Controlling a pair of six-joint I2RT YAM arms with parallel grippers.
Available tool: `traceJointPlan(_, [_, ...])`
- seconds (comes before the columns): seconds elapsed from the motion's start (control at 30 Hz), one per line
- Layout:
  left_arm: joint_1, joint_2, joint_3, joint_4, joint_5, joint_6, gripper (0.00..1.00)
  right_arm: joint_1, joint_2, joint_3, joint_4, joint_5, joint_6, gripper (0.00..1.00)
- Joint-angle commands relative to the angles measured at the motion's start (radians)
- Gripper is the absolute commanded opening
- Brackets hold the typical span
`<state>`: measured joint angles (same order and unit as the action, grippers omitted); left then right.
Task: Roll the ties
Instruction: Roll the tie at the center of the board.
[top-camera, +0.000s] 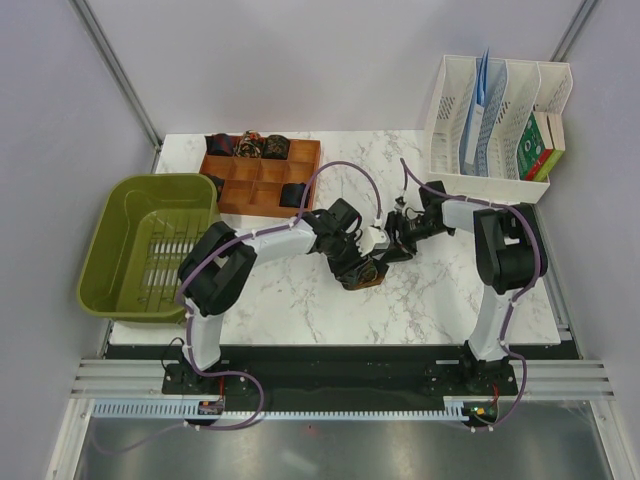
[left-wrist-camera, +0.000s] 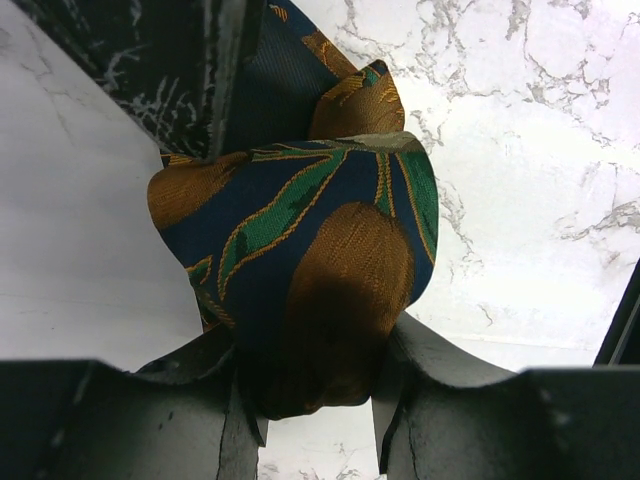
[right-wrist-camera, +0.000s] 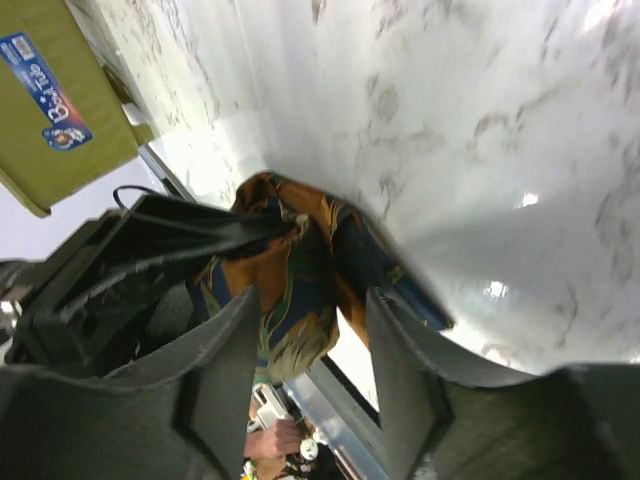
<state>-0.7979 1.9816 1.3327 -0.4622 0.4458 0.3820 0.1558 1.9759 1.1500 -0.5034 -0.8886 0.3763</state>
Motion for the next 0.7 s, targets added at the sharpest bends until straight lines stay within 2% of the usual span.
traceJointPlan(0.0, [-0.006,0.077,-0.003,-0.066,-0.088,0.049,0.04,-0.001,-0.071,0.014,-0.096,-0.042,-0.068,0.57])
traceJointPlan(0.03, [-0.006,0.08,-0.001,-0.067,-0.091,0.049,0.04,-0.001,-0.078,0.005,-0.096,-0.05,-0.068,0.63])
traceJointPlan(0.1, [-0.006,0.083,0.003,-0.069,-0.094,0.051,0.05,0.001,-0.1,-0.009,-0.096,-0.067,-0.068,0.7])
traceJointPlan(0.2, [-0.006,0.085,0.006,-0.07,-0.099,0.052,0.06,0.008,-0.117,-0.039,-0.095,-0.076,-0.074,0.68])
traceJointPlan(0.47, [-0.004,0.077,0.003,-0.069,-0.107,0.047,0.11,0.042,-0.059,-0.087,-0.09,-0.023,-0.145,0.48])
traceJointPlan(0.57, [-0.003,0.063,0.005,-0.07,-0.096,0.044,0.14,0.042,-0.019,-0.079,-0.078,0.016,-0.155,0.36])
traceJointPlan(0.6, [-0.003,0.062,0.006,-0.07,-0.094,0.044,0.15,0.041,-0.012,-0.075,-0.072,0.023,-0.155,0.26])
traceJointPlan(0.67, [-0.003,0.05,0.01,-0.069,-0.09,0.038,0.18,0.041,0.006,-0.073,-0.064,0.04,-0.154,0.17])
